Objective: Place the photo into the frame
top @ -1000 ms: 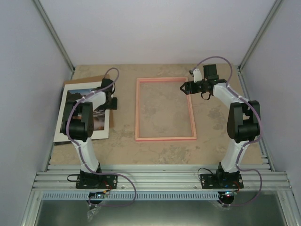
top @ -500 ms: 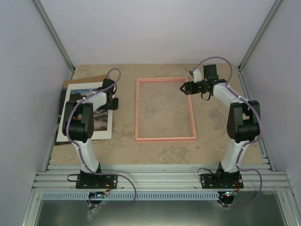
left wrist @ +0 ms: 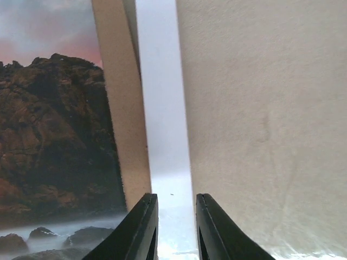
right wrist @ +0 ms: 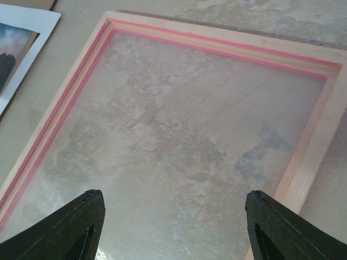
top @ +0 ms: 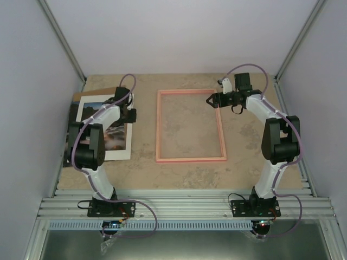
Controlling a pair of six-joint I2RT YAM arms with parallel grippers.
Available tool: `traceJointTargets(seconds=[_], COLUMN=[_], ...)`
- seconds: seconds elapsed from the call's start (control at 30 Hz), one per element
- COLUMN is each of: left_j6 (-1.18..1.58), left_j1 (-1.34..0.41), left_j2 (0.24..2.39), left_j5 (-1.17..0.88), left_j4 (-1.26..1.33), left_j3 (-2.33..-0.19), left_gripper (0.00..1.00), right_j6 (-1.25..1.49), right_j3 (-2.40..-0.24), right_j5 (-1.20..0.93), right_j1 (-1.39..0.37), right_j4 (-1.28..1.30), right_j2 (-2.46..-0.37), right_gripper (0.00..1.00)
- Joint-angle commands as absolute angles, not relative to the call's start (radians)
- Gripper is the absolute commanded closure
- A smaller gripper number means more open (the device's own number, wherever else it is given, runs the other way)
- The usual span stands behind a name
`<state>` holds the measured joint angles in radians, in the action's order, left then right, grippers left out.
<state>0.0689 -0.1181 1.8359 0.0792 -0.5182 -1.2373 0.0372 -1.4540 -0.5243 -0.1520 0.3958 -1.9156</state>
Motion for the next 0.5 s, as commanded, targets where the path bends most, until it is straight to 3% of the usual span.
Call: traceJointTargets(seconds=[0.0, 0.07, 0.13, 0.27, 0.47], left_j6=[0.081, 0.09, 0.098, 0.056, -0.061], left_j1=[-0.123, -0.125, -0.122, -0.073, 0.061], left_j2=[1.786, 1.784, 1.799, 1.838, 1.862], left_j5=[0.001, 0.0, 0.001, -0.2, -0.501], left_j4=[-0.549, -0.55, -0.561, -0.597, -0.624], left_j3=[-1.271, -1.275, -1.285, -1.309, -1.32], left_gripper=[0.77, 0.71, 0.58, 0.39, 0.27], right_j6=[0.023, 0.021, 0.023, 0.014, -0.046], right_j3=[-1.482, -1.487, -1.489, -1.494, -1.485], right_j5=[-0.591, -0.6, -0.603, -0.607, -0.623], right_j1=[-0.156, -0.162, -0.167, -0.168, -0.166], right_j4=[0.397, 0.397, 0.398, 0.41, 0.444], right_j2=[-1.91, -1.912, -1.913, -1.912, -1.889], right_gripper=[0.28, 0.28, 0.28, 0.28, 0.27])
